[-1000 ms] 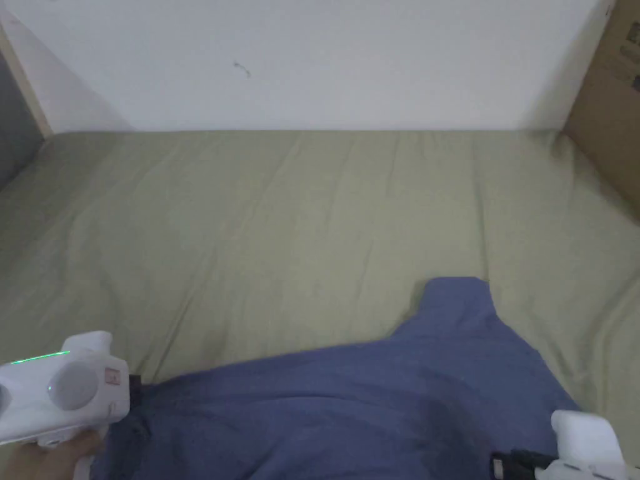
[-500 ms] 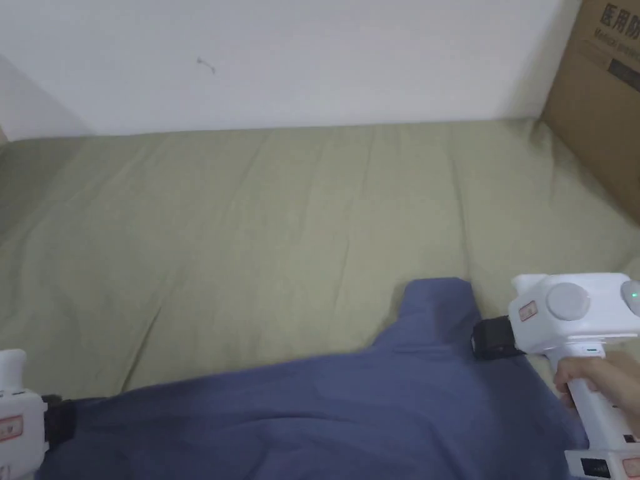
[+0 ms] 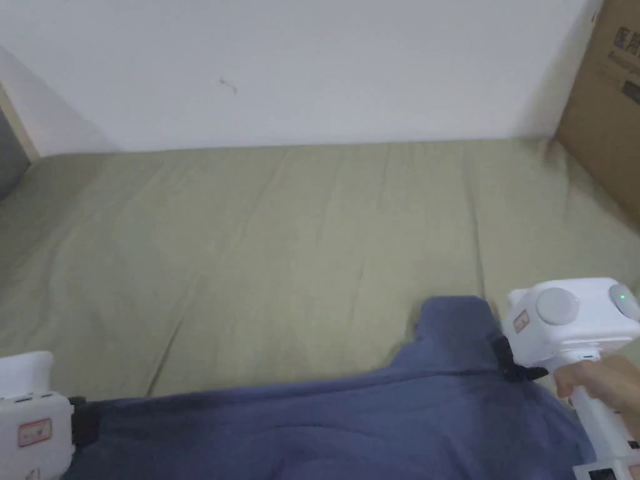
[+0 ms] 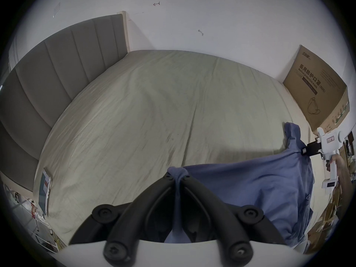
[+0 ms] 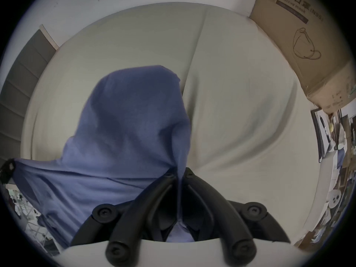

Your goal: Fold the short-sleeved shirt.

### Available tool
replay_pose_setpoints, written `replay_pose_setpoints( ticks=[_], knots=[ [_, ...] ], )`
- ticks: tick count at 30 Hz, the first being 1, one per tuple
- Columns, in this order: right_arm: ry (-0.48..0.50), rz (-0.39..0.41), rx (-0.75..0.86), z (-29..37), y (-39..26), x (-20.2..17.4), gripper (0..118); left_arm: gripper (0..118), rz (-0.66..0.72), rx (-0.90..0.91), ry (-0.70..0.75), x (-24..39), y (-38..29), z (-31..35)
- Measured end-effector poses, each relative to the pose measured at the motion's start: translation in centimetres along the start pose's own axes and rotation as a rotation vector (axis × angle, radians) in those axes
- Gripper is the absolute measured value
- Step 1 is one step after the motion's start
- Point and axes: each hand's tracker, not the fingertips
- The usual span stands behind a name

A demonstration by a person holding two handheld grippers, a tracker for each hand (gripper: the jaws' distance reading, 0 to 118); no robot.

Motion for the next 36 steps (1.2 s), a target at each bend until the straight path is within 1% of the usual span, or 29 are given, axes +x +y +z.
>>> replay_pose_setpoints(
  ticks=[2, 3, 4, 6, 8, 12, 14, 17, 20, 21, 22, 23, 24, 26, 27, 29, 30, 31, 32, 33, 35, 36],
  knots=[
    [0.05, -0.013, 0.019, 2.0, -0.2, 0.5, 2, 0, 0.003, 0.016, -0.006, -0.2, 0.5, 1.1],
    [0.09, -0.028, 0.051, 3.4, -0.3, 0.7, 2, 0, -0.005, 0.027, -0.006, -0.2, 0.7, 1.7],
    [0.103, -0.05, 0.081, 4.8, -0.3, 0.9, 2, 0, -0.003, 0.035, 0.004, -0.4, 1.1, 2.2],
    [0.126, -0.073, 0.151, 8.1, -0.1, 1.5, 2, 0, -0.033, 0.075, 0.015, -0.3, 2.1, 3.8],
    [0.14, -0.098, 0.207, 11.4, 0.4, 2.0, 2, 0, -0.03, 0.11, 0.013, -0.1, 3.4, 5.5],
    [0.153, -0.086, 0.335, 19.0, 1.1, 2.0, 2, 0, -0.063, 0.219, 0.006, 0.8, 7.1, 9.3],
    [0.171, -0.106, 0.391, 22.1, 1.9, 2.0, 2, 0, -0.064, 0.273, 0.009, 1.4, 9.4, 11.2],
    [0.164, -0.139, 0.478, 26.9, 3.5, 2.5, 2, 0, -0.069, 0.35, 0.01, 1.8, 13.4, 13.6],
    [0.16, -0.129, 0.538, 31.8, 5.2, 2.8, 2, 0, -0.098, 0.396, 0.011, 2.6, 18.2, 15.9],
    [0.154, -0.126, 0.568, 33.1, 6.4, 3.3, 2, 0, -0.132, 0.411, 0.024, 2.9, 20.1, 16.6],
    [0.15, -0.153, 0.591, 34.5, 7.0, 3.5, 2, 0, -0.132, 0.425, 0.063, 3.3, 21.8, 17.0],
    [0.151, -0.149, 0.596, 36.3, 7.6, 3.6, 2, 0, -0.139, 0.437, 0.092, 3.6, 23.7, 17.6],
    [0.156, -0.138, 0.634, 38.0, 8.2, 3.7, 2, 0, -0.123, 0.444, 0.07, 4.0, 25.4, 18.2],
    [0.131, -0.122, 0.658, 40.8, 10.2, 3.9, 2, 0, -0.114, 0.45, 0.058, 4.4, 28.9, 19.2],
    [0.118, -0.119, 0.687, 42.4, 11.1, 3.9, 2, 0, -0.072, 0.481, 0.043, 4.7, 30.6, 19.9],
    [0.097, -0.136, 0.727, 45.0, 13.4, 4.0, 2, 0, -0.081, 0.525, 0.038, 5.5, 33.4, 21.3],
    [0.11, -0.145, 0.738, 46.1, 14.5, 4.2, 2, 0, -0.08, 0.558, 0.057, 6.1, 34.9, 21.9],
    [0.127, -0.154, 0.743, 46.9, 15.4, 4.4, 2, 0, -0.109, 0.576, 0.081, 6.7, 36.0, 22.2],
    [0.128, -0.193, 0.745, 47.8, 16.4, 4.7, 2, 0, -0.118, 0.594, 0.1, 7.3, 37.3, 22.6],
    [0.135, -0.213, 0.747, 48.7, 17.1, 4.8, 2, 0, -0.119, 0.593, 0.093, 7.8, 38.5, 22.8],
    [0.135, -0.209, 0.773, 50.1, 18.3, 5.4, 2, 0, -0.101, 0.603, 0.086, 8.2, 40.5, 23.2],
    [0.123, -0.218, 0.77, 51.1, 19.2, 5.6, 2, 0, -0.112, 0.6, 0.086, 7.9, 42.8, 23.1]
  ],
)
